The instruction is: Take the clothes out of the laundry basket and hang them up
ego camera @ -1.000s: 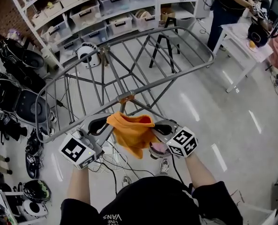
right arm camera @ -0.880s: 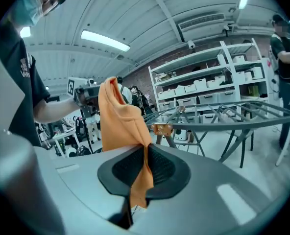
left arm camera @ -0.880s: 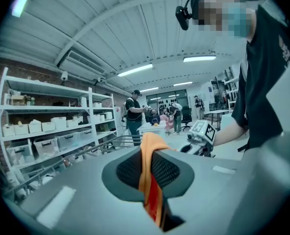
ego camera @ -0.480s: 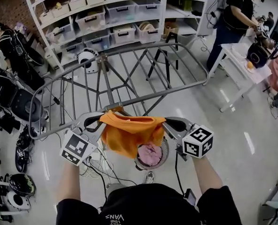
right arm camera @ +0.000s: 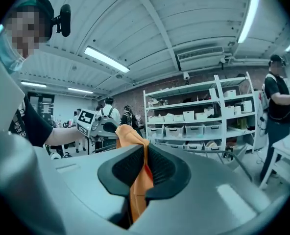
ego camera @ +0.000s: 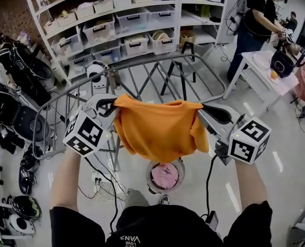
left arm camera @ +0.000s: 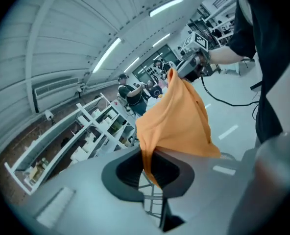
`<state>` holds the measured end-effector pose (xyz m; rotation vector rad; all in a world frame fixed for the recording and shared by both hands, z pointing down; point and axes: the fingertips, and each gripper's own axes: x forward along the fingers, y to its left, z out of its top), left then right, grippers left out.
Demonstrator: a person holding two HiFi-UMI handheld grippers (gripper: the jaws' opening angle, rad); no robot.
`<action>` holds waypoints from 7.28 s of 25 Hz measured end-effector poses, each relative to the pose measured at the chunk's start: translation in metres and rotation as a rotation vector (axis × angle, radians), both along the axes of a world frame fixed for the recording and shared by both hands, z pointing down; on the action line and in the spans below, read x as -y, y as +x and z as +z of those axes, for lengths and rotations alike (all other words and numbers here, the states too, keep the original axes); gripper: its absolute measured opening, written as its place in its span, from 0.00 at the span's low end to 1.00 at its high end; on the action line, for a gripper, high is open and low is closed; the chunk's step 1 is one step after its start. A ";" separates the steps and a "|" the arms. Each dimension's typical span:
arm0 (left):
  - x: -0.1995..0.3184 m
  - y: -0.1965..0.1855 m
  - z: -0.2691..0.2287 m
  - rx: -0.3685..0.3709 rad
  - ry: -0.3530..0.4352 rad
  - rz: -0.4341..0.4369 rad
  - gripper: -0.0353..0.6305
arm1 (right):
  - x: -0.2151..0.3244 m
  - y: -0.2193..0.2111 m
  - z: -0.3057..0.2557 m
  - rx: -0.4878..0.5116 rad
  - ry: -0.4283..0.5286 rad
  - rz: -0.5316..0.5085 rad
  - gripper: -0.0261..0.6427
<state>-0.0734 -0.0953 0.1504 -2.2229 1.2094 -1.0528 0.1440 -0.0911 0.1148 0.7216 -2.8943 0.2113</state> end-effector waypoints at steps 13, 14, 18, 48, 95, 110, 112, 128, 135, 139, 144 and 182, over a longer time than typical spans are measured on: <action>0.142 -0.021 -0.128 0.060 0.180 0.171 0.09 | 0.065 -0.035 -0.135 0.034 0.155 0.133 0.08; 0.155 -0.024 -0.136 0.057 0.187 0.185 0.09 | 0.072 -0.040 -0.144 0.035 0.165 0.150 0.08; 0.204 -0.028 -0.164 0.033 0.230 0.230 0.09 | 0.101 -0.054 -0.171 0.024 0.222 0.252 0.08; 0.379 -0.054 -0.062 -0.146 0.157 0.308 0.08 | 0.213 -0.127 -0.057 -0.043 0.062 0.452 0.08; 0.295 -0.145 0.205 0.473 -0.365 0.428 0.37 | 0.157 -0.165 0.243 -0.230 -0.417 0.495 0.22; 0.436 -0.077 0.248 -0.077 -0.597 0.101 0.37 | 0.193 -0.156 0.256 -0.205 -0.436 0.606 0.22; 0.437 -0.076 0.266 0.003 -0.628 0.104 0.37 | 0.194 -0.148 0.259 -0.216 -0.441 0.625 0.22; 0.491 -0.222 0.192 -0.261 -0.436 -0.325 0.09 | 0.191 -0.149 0.263 -0.206 -0.472 0.638 0.22; 0.503 -0.291 0.181 -0.197 -0.350 -0.502 0.09 | 0.186 -0.153 0.259 -0.215 -0.466 0.646 0.22; 0.502 -0.294 0.196 -0.176 -0.409 -0.507 0.12 | 0.179 -0.150 0.259 -0.226 -0.464 0.655 0.22; 0.498 -0.279 0.198 -0.159 -0.364 -0.471 0.30 | 0.175 -0.141 0.262 -0.265 -0.450 0.676 0.22; 0.265 -0.089 0.109 -0.199 -0.161 -0.037 0.30 | 0.044 -0.122 0.211 -0.166 -0.361 0.390 0.08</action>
